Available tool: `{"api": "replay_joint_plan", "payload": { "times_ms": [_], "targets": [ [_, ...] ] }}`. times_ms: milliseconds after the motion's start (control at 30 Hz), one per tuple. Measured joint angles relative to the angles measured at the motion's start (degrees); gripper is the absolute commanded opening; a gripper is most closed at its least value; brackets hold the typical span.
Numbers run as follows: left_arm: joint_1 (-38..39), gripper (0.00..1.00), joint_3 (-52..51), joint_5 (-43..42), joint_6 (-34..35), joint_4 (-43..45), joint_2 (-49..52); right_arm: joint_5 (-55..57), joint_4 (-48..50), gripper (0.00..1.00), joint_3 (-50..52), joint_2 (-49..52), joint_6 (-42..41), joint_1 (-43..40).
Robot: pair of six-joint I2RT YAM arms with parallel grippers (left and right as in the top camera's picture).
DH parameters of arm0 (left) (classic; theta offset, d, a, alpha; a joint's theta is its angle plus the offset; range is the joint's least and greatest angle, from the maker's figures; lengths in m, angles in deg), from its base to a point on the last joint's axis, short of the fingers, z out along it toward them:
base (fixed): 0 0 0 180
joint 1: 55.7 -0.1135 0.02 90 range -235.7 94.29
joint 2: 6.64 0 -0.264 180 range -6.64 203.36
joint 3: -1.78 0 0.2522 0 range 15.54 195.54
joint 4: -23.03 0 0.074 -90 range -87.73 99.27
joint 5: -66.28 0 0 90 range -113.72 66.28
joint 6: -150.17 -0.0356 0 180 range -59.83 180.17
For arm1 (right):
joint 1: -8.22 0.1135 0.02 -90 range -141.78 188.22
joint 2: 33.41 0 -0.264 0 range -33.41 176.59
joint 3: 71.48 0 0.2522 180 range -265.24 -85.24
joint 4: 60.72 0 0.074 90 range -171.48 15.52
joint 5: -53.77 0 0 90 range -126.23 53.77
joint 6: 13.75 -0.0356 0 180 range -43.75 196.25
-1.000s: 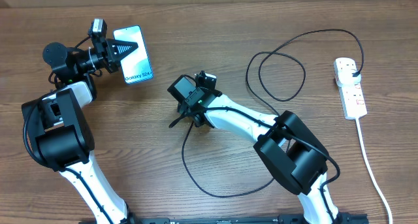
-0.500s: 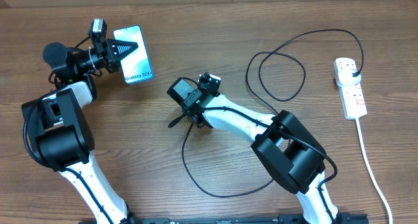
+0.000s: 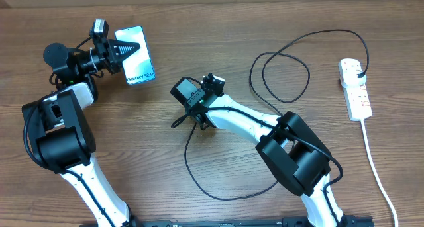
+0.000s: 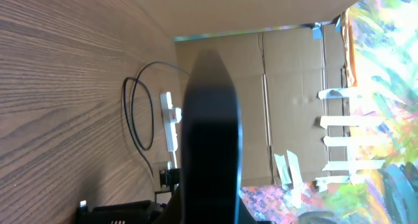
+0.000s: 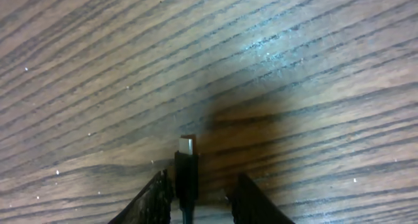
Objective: Plug charger to phone and switch on socket
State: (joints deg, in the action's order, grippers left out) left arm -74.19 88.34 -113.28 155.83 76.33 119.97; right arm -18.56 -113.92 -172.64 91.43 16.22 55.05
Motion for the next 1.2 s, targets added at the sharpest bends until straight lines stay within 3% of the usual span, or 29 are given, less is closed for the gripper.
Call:
{"api": "replay_joint_plan", "payload": {
  "times_ms": [267, 367, 500, 700, 967, 1067, 1200],
  "targets": [
    [0.0, 0.04, 0.0, 0.0, 0.0, 0.0, 0.0, -0.3, -3.3, 0.30, -0.7, 0.0, -0.7, 0.0],
    [0.0, 0.04, 0.0, 0.0, 0.2, 0.0, 0.0, -0.4, -4.9, 0.22, -0.9, 0.0, -1.7, -0.3],
    [0.0, 0.04, 0.0, 0.0, 0.2, 0.0, 0.0, -0.8, -6.2, 0.21, -1.0, 0.0, -2.3, -0.7],
    [0.0, 0.04, 0.0, 0.0, 0.4, 0.0, 0.0, -0.9, -6.4, 0.05, -1.0, 0.0, -2.9, -0.9],
    [0.0, 0.04, 0.0, 0.0, 0.4, 0.0, 0.0, -2.7, -6.0, 0.04, -1.1, 0.0, -3.3, -1.4],
    [0.0, 0.04, 0.0, 0.0, 0.4, 0.0, 0.0, -6.6, -6.4, 0.04, -1.9, 0.0, -0.7, -2.9],
    [0.0, 0.04, 0.0, 0.0, 0.4, 0.0, 0.0, -16.5, -6.2, 0.04, -2.6, -0.1, 10.6, -6.6]
  ]
}}
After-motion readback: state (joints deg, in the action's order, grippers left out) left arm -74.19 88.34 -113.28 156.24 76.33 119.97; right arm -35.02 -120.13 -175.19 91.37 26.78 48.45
